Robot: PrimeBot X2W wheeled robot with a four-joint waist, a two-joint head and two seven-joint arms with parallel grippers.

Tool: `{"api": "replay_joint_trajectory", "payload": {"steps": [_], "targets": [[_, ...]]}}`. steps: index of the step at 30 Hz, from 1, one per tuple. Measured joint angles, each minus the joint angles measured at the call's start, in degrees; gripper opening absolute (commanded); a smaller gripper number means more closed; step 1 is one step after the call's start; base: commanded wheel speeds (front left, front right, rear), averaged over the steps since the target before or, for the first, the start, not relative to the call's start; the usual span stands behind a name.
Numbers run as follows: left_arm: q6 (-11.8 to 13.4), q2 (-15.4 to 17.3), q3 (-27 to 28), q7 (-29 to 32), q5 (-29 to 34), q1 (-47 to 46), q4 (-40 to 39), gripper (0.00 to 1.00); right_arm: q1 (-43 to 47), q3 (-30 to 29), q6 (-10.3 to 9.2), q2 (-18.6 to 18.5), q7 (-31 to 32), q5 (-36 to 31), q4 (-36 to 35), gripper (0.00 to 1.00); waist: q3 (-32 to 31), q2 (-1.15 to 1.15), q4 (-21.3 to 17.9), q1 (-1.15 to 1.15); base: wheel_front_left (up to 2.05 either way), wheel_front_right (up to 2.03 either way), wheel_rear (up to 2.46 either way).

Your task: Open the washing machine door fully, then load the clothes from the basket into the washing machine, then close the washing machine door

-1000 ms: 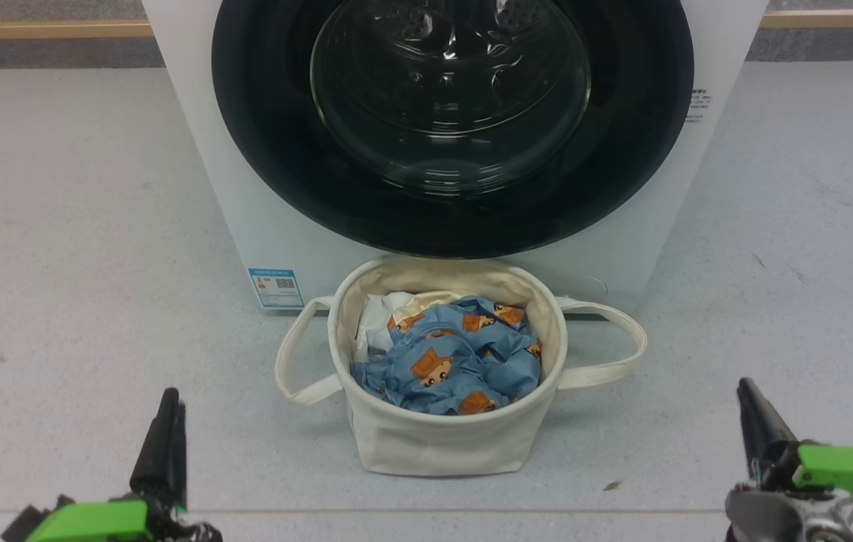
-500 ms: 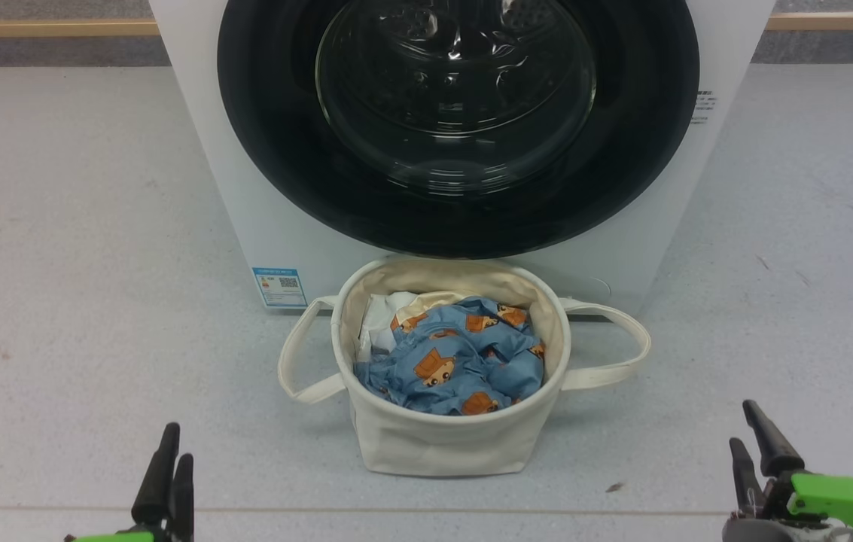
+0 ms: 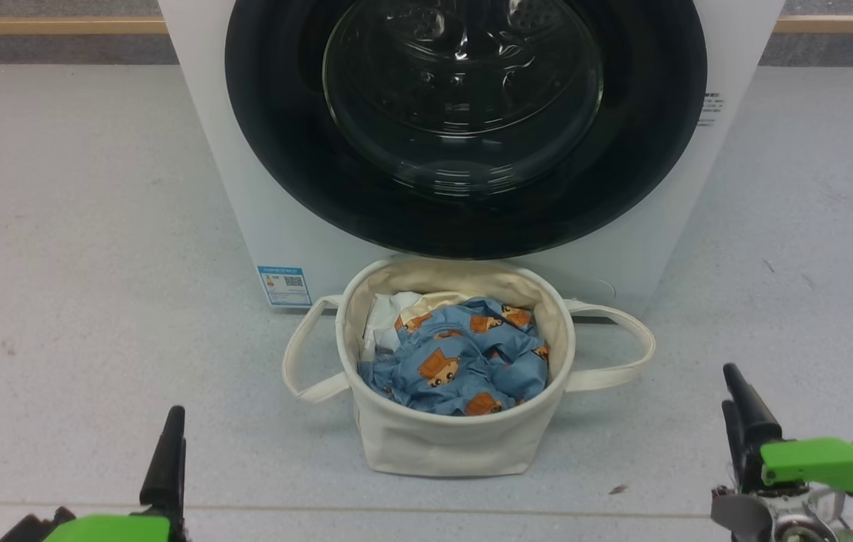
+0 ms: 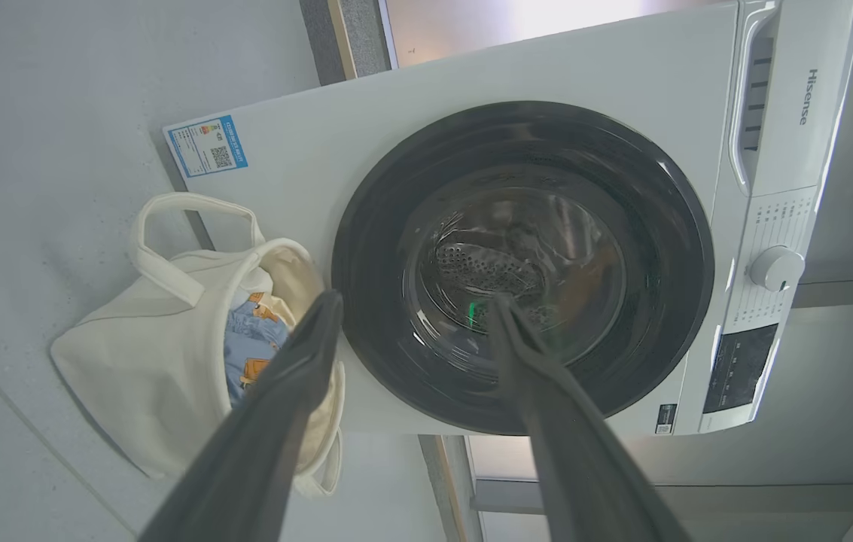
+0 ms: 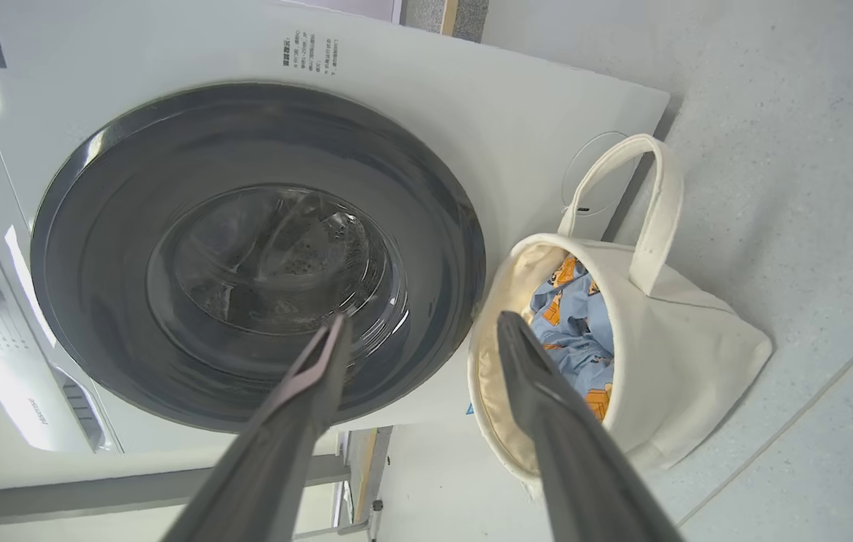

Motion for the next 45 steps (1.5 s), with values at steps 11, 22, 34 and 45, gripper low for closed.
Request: {"api": "replay_joint_trajectory", "payload": {"steps": [11, 22, 34, 45], "targets": [[0.8, 1.9, -3.2, -1.9, 10.6, -1.1, -0.3, 1.0, -0.9, 3.6, 0.0, -0.5, -1.8, -12.4, -0.2, 1.0, -0.1, 0.0, 0.4, 0.0, 0.0, 0.0, 0.0], [1.3, 2.7, -3.6, -3.5, 17.0, -2.2, -0.3, 1.0, -2.0, 5.7, 0.0, -1.4, -3.4, -18.0, -0.5, 1.0, -0.1, 0.0, 0.8, 0.0, 0.0, 0.0, 0.0], [1.4, 3.4, -3.9, -5.6, 24.6, -3.1, -0.3, 1.0, -3.5, 9.1, 0.0, -3.0, -5.3, -24.6, -0.5, 1.0, -0.2, 0.0, 1.3, 0.0, 0.0, 0.0, 0.0], [1.4, 3.9, -4.0, -7.3, 31.8, -3.8, -0.3, 1.0, -5.0, 12.1, 0.0, -4.4, -7.2, -30.9, -1.0, 1.0, -0.2, 0.0, 1.9, 0.0, 0.0, 0.0, 0.0]]}}
